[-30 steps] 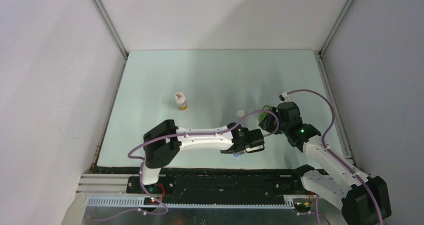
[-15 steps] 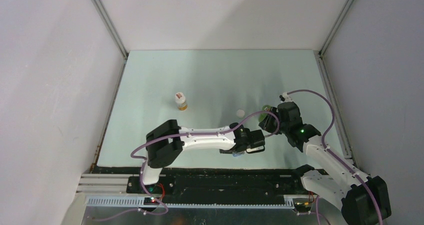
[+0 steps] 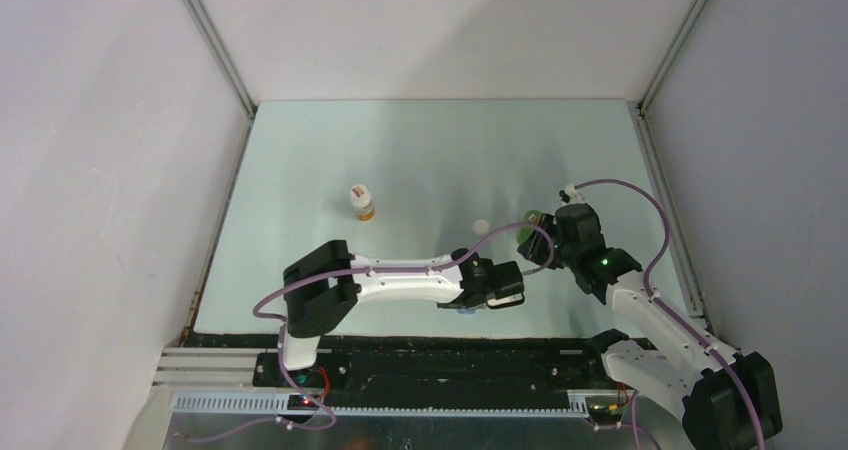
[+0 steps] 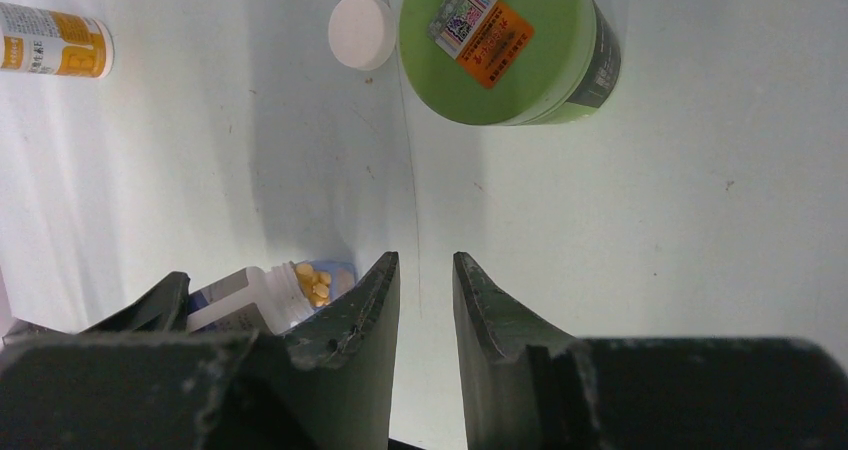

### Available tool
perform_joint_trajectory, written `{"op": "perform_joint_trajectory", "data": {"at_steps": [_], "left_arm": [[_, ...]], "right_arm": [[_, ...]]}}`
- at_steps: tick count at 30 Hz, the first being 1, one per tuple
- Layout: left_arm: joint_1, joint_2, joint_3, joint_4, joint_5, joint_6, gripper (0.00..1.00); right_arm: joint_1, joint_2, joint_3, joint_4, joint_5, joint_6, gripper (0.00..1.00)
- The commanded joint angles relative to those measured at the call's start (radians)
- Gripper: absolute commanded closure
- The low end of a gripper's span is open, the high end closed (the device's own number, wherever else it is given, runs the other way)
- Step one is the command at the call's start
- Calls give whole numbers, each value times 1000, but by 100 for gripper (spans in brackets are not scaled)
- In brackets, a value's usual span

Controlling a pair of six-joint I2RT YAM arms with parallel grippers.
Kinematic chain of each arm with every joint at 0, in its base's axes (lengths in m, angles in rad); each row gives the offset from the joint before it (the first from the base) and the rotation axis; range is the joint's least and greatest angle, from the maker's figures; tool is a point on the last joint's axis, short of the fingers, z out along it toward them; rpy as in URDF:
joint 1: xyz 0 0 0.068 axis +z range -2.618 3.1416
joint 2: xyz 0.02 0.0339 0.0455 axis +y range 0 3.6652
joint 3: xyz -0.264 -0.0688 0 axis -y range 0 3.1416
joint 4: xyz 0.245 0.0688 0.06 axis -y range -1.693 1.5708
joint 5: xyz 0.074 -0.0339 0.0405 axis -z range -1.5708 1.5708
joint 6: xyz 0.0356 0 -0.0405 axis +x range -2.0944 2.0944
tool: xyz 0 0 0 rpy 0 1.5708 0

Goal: Sort the pills into containers
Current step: Pour the pill into the pill container.

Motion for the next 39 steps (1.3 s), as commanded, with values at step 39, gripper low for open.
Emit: {"op": "perform_joint_trajectory", "data": {"at_steps": [39], "left_arm": [[5, -574, -509, 674, -122, -123, 100]], "right_arm": [[-12, 20, -2, 41, -47, -6, 67]]}}
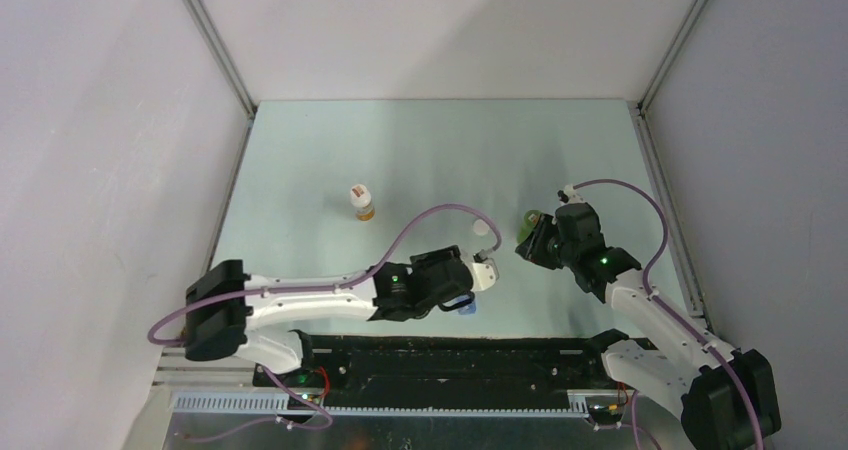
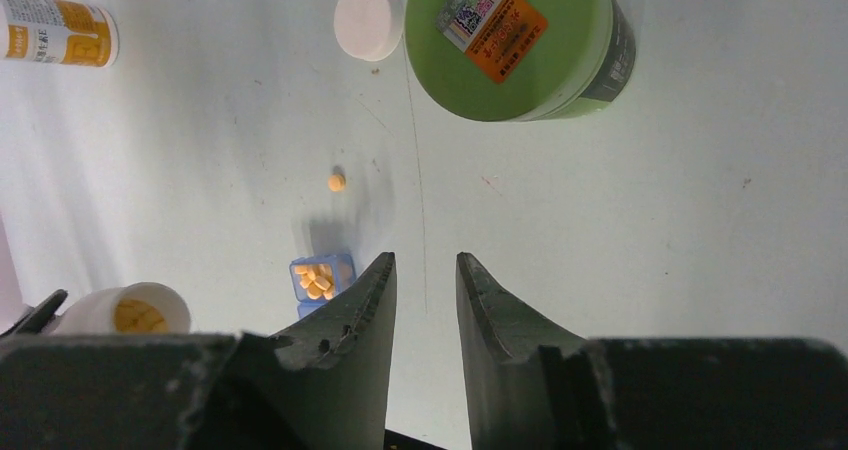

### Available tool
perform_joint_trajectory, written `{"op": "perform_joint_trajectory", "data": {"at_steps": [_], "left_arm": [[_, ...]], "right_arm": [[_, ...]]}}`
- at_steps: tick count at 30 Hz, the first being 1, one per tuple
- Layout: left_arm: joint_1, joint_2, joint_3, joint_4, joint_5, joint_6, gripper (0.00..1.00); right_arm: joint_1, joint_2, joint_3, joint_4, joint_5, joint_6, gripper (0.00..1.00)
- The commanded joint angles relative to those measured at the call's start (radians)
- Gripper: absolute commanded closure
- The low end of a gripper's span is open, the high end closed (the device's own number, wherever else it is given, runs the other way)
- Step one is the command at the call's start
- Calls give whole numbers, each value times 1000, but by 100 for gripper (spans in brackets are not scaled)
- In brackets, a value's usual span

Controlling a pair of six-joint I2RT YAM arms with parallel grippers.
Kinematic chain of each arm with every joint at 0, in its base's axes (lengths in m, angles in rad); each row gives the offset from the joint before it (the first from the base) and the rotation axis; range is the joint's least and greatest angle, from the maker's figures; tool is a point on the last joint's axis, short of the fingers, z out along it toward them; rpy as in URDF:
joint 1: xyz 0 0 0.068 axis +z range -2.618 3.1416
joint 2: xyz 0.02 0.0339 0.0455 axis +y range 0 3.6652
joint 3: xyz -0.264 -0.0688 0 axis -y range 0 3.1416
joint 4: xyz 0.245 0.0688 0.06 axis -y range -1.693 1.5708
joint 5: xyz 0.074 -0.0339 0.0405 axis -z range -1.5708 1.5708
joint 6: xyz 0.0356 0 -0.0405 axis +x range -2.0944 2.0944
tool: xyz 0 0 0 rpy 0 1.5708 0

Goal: Sort the pills into containers
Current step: Pour the pill into the pill container, then pick up the lid of the pill bottle at the center of the board.

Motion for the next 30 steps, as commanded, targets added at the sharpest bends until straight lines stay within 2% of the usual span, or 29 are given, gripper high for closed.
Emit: {"op": "perform_joint_trajectory", "data": {"at_steps": [1, 4, 9, 15, 19, 20, 25, 27, 30], "left_arm": [[9, -116, -74, 216, -68, -44, 100], [16, -194, -165, 340, -106, -56, 100], [38, -358, -326, 671, -148, -48, 100], [43, -513, -510, 1072, -158, 55, 100], [44, -579, -638, 1396, -193, 144, 100], [44, -583, -656, 1511, -200, 155, 100], [45, -523, -721, 1808, -190, 234, 100], [48, -494, -733, 1864, -167, 245, 100], [57, -477, -740, 1855, -107, 227, 100]], "right_arm": [[-3, 10, -2, 39, -17, -7, 66], [-3, 17, -2, 49, -24, -11, 64], [8, 37, 2, 72, -38, -17, 62], [49, 108, 42, 79, -8, -19, 60], [85, 170, 87, 76, 29, -27, 58], [100, 182, 105, 76, 43, -29, 56], [154, 298, 183, 71, 134, -54, 45], [173, 347, 241, 62, 160, -71, 37], [194, 426, 299, 50, 220, -107, 24]]}}
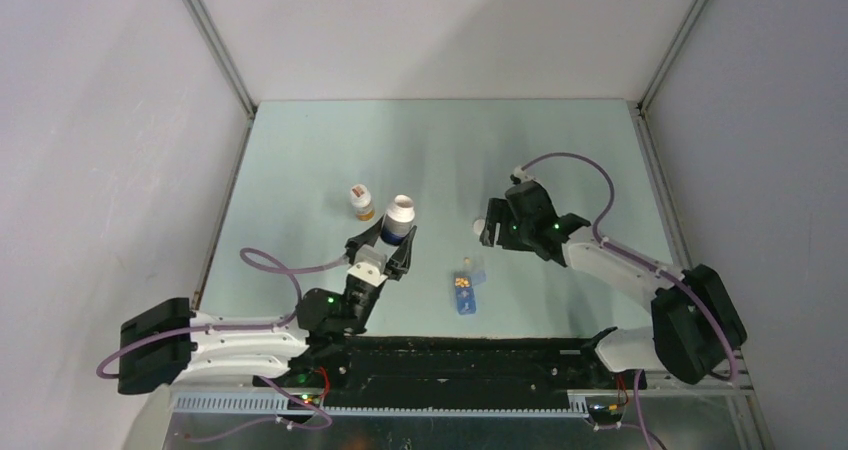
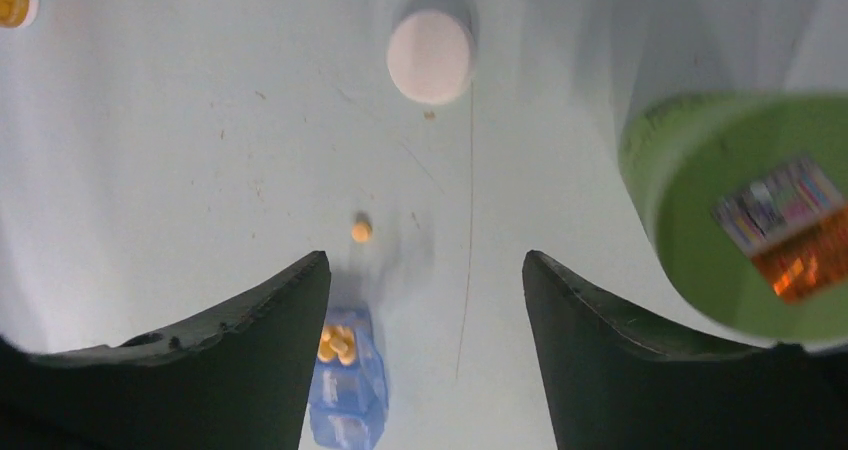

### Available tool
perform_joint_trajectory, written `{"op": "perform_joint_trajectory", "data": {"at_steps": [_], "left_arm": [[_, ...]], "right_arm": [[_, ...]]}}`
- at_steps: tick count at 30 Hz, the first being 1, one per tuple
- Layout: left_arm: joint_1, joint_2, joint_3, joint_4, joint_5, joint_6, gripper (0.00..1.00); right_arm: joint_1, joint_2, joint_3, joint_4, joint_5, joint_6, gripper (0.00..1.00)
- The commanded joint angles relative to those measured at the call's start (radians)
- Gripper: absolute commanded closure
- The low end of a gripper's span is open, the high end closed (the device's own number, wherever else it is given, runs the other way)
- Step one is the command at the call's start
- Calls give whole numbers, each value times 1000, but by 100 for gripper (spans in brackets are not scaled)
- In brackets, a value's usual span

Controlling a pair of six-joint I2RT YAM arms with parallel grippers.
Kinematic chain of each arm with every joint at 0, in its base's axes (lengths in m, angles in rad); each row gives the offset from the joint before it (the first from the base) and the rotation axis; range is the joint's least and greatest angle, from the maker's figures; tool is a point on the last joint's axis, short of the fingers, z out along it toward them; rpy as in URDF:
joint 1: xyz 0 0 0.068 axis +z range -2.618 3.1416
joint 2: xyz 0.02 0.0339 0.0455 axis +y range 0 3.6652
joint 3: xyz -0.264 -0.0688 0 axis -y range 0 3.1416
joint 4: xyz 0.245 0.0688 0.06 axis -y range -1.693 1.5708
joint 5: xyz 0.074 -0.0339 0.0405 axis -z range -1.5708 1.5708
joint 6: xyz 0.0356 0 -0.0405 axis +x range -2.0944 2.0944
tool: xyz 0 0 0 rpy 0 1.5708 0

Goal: Sort the pills into containers
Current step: Pick up the lid of the pill bottle at the center of the board.

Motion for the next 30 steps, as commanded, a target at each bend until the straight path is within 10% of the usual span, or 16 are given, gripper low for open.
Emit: {"op": "perform_joint_trajectory", "data": {"at_steps": [1, 14, 30], "left_arm": [[28, 10, -10, 163, 90, 2, 100], [296, -140, 35, -349, 561, -306, 100], [404, -135, -4, -314, 714, -426, 100]], "right_arm": [[28, 86, 123, 9, 130, -67, 21], [36, 461, 423, -66, 159, -241, 11], [23, 631, 549, -168, 137, -249, 35]]}}
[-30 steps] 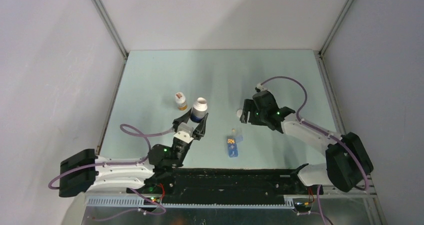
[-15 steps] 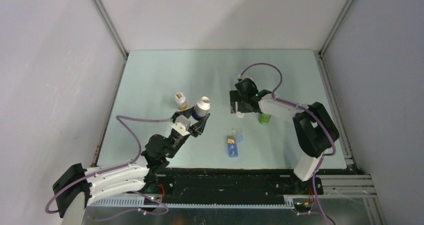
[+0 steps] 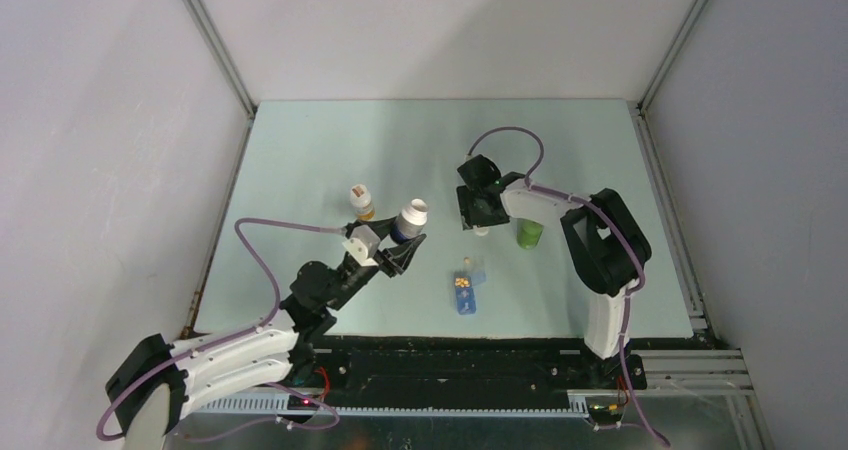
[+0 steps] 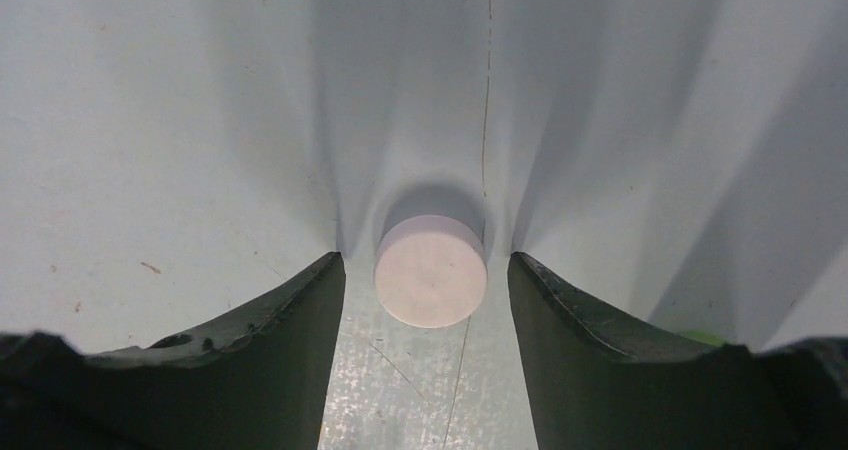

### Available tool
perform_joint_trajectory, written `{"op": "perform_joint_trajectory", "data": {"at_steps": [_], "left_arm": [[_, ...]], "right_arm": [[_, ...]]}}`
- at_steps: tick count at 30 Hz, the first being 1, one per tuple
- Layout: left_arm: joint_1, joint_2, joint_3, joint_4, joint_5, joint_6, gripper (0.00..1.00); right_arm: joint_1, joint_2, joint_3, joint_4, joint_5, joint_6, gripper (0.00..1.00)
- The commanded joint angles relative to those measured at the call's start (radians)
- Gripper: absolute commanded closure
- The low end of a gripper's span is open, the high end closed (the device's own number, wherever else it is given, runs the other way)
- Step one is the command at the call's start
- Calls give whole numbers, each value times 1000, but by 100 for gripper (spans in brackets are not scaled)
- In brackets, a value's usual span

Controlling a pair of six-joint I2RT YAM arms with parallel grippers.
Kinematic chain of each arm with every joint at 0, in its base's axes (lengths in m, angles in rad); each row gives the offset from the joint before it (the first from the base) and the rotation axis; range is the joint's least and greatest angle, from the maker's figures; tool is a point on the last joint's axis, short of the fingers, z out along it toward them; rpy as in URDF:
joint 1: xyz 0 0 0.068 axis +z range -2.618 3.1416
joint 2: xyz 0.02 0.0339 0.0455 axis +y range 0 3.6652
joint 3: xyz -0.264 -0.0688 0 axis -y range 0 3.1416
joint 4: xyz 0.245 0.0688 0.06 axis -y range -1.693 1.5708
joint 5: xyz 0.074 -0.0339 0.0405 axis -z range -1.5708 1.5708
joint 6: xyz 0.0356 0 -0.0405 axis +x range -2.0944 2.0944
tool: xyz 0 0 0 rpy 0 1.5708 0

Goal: Sort the pills into containers
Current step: Pick up the lid of the pill bottle at the center of the board.

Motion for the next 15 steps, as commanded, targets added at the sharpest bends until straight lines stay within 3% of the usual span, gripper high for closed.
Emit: {"op": "perform_joint_trajectory", "data": {"at_steps": [1, 5, 11, 15], "left_arm": [[20, -10, 1, 45, 54, -43, 100], [28, -6, -2, 46, 74, -43, 100], [33, 2, 1, 51, 87, -56, 100], [36, 7, 10, 46, 98, -75, 100]], "right_arm": [[-13, 21, 50, -38, -5, 8, 35], [-14, 34, 61, -53, -1, 13, 38], [-30, 31, 65, -60, -29, 10, 65], [-50, -16, 54, -57, -86, 1, 70]]}}
